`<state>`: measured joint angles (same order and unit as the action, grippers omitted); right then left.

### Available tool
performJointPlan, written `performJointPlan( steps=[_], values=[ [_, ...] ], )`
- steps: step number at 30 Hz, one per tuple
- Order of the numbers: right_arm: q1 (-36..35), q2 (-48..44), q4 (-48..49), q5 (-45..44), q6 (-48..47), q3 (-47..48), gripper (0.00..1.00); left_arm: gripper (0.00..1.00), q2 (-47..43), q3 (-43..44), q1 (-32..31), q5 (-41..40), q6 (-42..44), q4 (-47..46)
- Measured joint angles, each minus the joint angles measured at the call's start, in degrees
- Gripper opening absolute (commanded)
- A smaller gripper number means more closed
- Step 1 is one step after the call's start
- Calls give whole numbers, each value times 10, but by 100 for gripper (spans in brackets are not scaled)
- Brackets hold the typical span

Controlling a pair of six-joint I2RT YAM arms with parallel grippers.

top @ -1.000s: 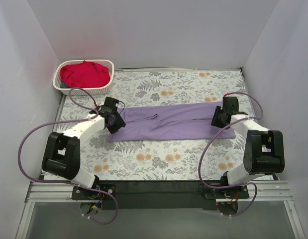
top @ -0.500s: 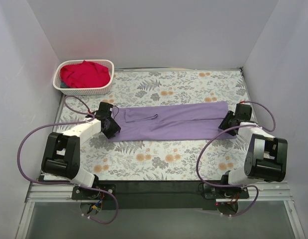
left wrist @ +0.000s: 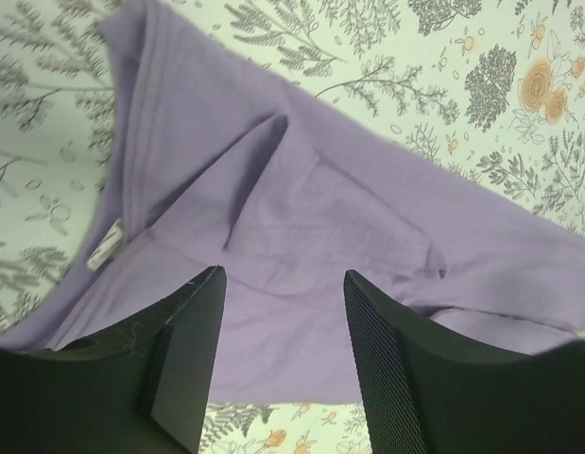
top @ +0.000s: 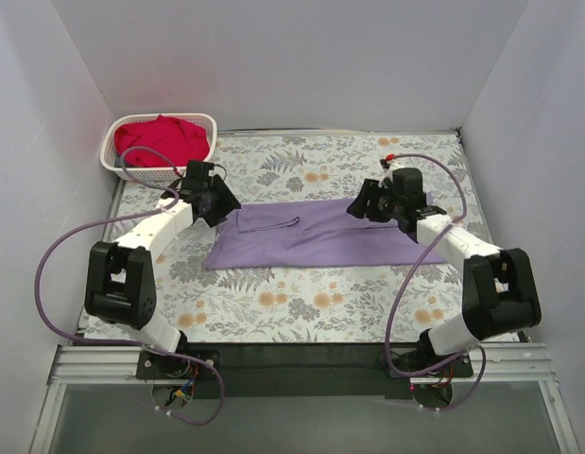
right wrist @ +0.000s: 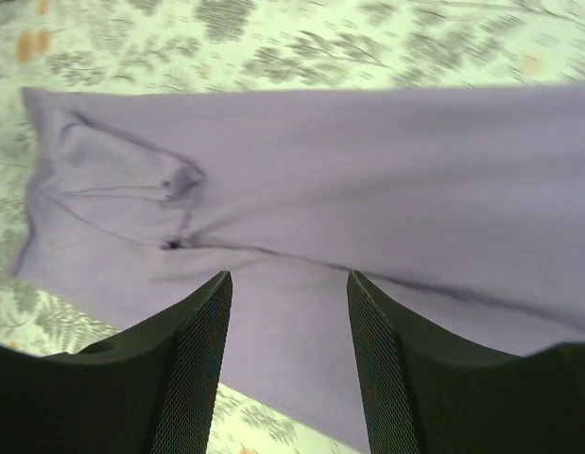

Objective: Fold and stack the t-shirts
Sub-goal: Fold the tshirt

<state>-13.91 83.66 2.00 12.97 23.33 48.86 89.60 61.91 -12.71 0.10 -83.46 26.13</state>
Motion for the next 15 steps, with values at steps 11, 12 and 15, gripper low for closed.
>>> performJointPlan(
  steps=[11, 12, 15],
  values=[
    [-88, 159, 44, 84, 15, 133, 49, 44, 142, 72, 0, 19, 22, -14],
    [-92, 172, 47, 89, 19, 140, 49, 43, 150, 75, 0, 19, 23, -14],
    [-101, 210, 56, 103, 32, 162, 49, 42, 166, 80, 0, 19, 25, -14]
  ],
)
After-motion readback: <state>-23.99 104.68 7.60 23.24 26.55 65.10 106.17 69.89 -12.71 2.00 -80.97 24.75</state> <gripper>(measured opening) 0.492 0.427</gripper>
